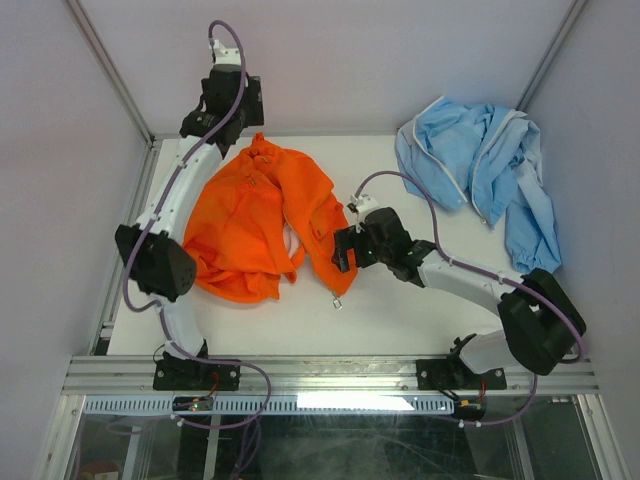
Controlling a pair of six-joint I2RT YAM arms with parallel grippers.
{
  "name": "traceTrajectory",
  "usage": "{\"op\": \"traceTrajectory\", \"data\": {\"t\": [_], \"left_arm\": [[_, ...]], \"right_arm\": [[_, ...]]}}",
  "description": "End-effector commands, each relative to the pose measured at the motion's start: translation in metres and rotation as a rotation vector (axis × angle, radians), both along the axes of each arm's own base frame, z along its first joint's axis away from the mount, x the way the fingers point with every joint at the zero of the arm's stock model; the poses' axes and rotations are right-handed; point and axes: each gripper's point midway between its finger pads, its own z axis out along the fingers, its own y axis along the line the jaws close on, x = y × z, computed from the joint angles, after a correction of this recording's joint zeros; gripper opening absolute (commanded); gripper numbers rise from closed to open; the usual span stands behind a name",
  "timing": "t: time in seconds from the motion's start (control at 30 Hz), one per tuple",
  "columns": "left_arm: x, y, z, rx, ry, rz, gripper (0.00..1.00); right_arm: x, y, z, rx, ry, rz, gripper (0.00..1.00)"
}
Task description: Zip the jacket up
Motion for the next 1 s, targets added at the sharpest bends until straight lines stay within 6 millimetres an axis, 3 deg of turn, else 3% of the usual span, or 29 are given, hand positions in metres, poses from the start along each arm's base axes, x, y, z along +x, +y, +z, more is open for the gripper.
{"op": "traceTrajectory", "data": {"t": [0.0,0.17,0.37,0.5,0.63,0.77,0.8,0.97], "left_arm": [[-0.075,-0.034,0.009,-0.276,-0.011,-0.069,0.79],[-0.141,-0.045,-0.071,-0.364,0.143,-0.052,0.84],[-0.17,-0.043,-0.155,-0.447,0.276,0.029,0.87],[-0.165,-0.041,-0.183,-0.439,0.312,0.076,0.94],[-0.153,-0.029,-0.205,-0.439,0.327,0.152,0.98],[-0.13,-0.012,-0.214,-0.403,0.297,0.213,0.98],[-0.123,-0.009,-0.224,-0.382,0.314,0.226,0.98],[-0.075,-0.016,-0.231,-0.296,0.326,0.202,0.98]], "right_arm": [[0.02,0.031,0.032,0.085,-0.105,0.057,0.92],[0.03,0.03,0.019,0.041,-0.107,0.018,0.93],[0.047,0.022,-0.015,-0.08,-0.054,-0.068,0.93],[0.044,0.016,-0.035,-0.116,-0.003,-0.1,0.82],[0.033,0.004,-0.044,-0.127,0.027,-0.132,0.48],[0.015,-0.006,-0.038,-0.098,0.051,-0.141,0.06],[0.009,-0.009,-0.035,-0.09,0.061,-0.141,0.0],[-0.032,-0.019,-0.012,-0.036,0.096,-0.118,0.0]]}}
